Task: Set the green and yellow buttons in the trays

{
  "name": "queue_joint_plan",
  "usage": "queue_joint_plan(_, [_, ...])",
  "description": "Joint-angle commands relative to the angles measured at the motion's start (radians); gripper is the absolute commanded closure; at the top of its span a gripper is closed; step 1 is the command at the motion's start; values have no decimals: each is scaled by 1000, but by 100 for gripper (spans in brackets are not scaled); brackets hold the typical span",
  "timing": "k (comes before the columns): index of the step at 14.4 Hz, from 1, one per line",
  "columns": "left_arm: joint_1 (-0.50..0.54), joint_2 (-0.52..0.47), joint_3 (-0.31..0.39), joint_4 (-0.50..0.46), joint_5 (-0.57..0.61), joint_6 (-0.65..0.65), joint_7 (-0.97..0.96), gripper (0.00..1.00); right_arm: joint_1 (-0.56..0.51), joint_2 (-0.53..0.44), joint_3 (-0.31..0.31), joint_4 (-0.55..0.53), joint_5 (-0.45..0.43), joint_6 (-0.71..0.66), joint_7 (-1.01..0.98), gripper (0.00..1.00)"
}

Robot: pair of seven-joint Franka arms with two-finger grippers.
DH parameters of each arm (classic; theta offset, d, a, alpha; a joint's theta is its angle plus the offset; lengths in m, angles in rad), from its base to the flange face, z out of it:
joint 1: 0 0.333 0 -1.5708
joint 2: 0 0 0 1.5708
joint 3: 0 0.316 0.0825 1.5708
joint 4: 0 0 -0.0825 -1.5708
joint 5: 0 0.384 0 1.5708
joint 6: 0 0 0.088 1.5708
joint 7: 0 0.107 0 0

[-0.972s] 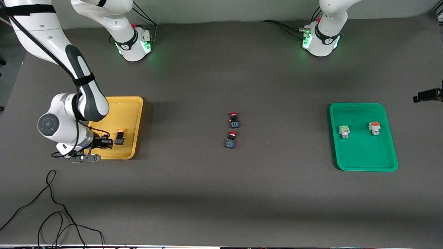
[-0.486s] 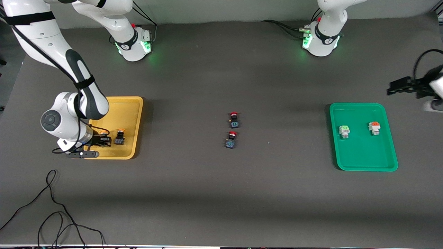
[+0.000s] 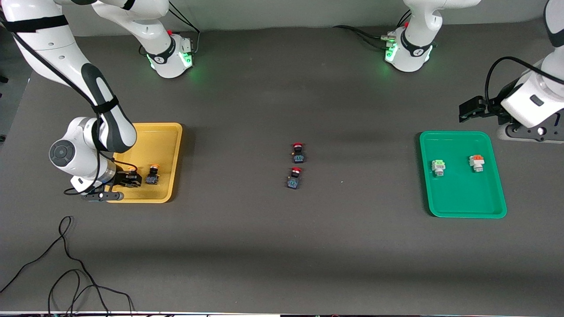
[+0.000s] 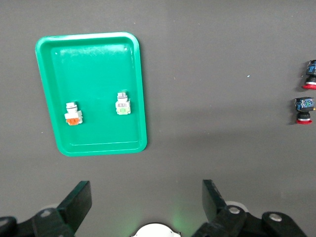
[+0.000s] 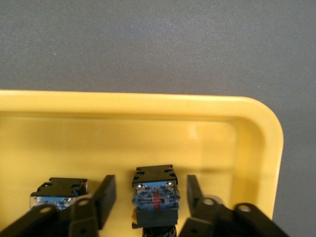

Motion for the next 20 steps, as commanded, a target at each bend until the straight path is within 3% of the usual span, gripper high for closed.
queue_joint_plan(1, [-14, -9, 26, 20, -4, -39, 0, 0, 2, -111, 1, 7, 17, -144, -14, 0])
queue_joint_plan(6, [-11, -13, 24, 10, 11, -43, 5, 0, 7, -265, 1, 196, 61, -555, -13, 0])
queue_joint_plan(9, [-12, -13, 24, 12, 22, -37, 10, 0, 8, -286, 0, 387, 71, -813, -11, 0])
queue_joint_plan(15, [-6, -9, 24, 12, 17, -34, 25, 0, 13, -343, -42, 660, 42, -1107, -10, 0])
queue_joint_plan(20, [-3, -6, 27, 12, 23, -28, 25, 0, 8, -277, -33, 900, -4, -1306, -13, 0])
